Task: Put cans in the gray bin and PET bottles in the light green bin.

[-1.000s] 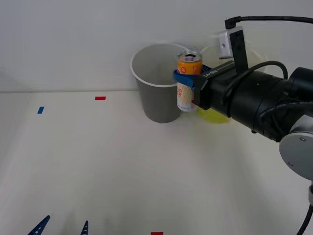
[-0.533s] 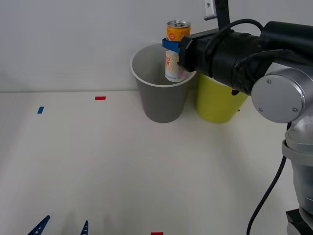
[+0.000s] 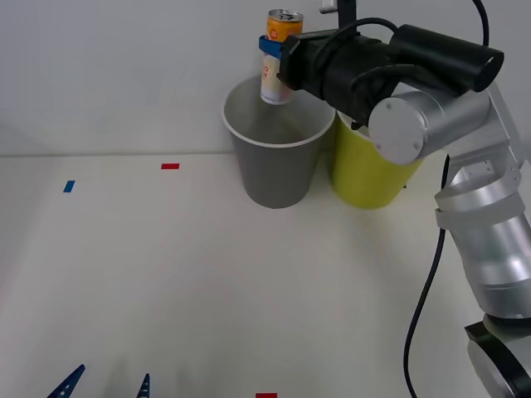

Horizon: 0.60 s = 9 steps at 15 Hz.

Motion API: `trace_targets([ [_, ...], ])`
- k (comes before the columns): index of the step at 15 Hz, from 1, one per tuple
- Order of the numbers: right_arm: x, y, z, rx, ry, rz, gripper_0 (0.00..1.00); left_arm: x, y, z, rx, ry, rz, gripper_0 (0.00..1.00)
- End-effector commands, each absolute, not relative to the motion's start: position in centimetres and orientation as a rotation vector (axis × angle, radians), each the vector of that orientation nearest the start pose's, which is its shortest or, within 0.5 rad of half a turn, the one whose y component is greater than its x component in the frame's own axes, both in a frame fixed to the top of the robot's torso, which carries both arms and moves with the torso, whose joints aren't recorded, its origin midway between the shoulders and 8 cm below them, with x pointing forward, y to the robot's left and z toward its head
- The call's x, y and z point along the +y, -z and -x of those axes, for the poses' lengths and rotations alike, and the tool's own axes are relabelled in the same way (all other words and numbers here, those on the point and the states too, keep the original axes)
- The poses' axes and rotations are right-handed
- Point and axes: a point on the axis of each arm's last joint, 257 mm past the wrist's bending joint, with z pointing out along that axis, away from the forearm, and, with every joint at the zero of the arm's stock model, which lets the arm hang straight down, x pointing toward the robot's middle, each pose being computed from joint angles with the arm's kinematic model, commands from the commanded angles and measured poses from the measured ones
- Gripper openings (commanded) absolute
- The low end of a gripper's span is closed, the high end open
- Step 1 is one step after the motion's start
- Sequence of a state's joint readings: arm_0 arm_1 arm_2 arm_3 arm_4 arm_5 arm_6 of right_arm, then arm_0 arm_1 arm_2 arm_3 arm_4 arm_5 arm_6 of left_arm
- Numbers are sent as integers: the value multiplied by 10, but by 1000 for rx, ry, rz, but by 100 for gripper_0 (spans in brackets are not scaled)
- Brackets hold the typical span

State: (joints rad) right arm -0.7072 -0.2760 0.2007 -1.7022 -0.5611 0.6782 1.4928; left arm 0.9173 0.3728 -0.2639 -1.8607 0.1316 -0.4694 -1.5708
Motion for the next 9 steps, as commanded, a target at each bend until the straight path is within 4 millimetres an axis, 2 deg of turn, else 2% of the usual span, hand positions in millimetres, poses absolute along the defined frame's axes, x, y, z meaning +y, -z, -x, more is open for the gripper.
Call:
trace_targets([
  [1,-7,-31,-612,1525,-499,416,2,257,333,-233,1764,30,-119,100],
  [6,-1,-27,-611,1526,-492,427,2,257,333,-233,1764,30,-119,100],
  [7,-1,-27,-611,1524,-486,430,21,257,333,-233,1764,30,-119,100],
  [8,-1,-28,-611,1521,-479,433,79,257,333,-233,1764,30,-119,100],
  [9,-1,-27,-611,1520,-474,439,100,257,333,-233,1764,30,-119,100],
])
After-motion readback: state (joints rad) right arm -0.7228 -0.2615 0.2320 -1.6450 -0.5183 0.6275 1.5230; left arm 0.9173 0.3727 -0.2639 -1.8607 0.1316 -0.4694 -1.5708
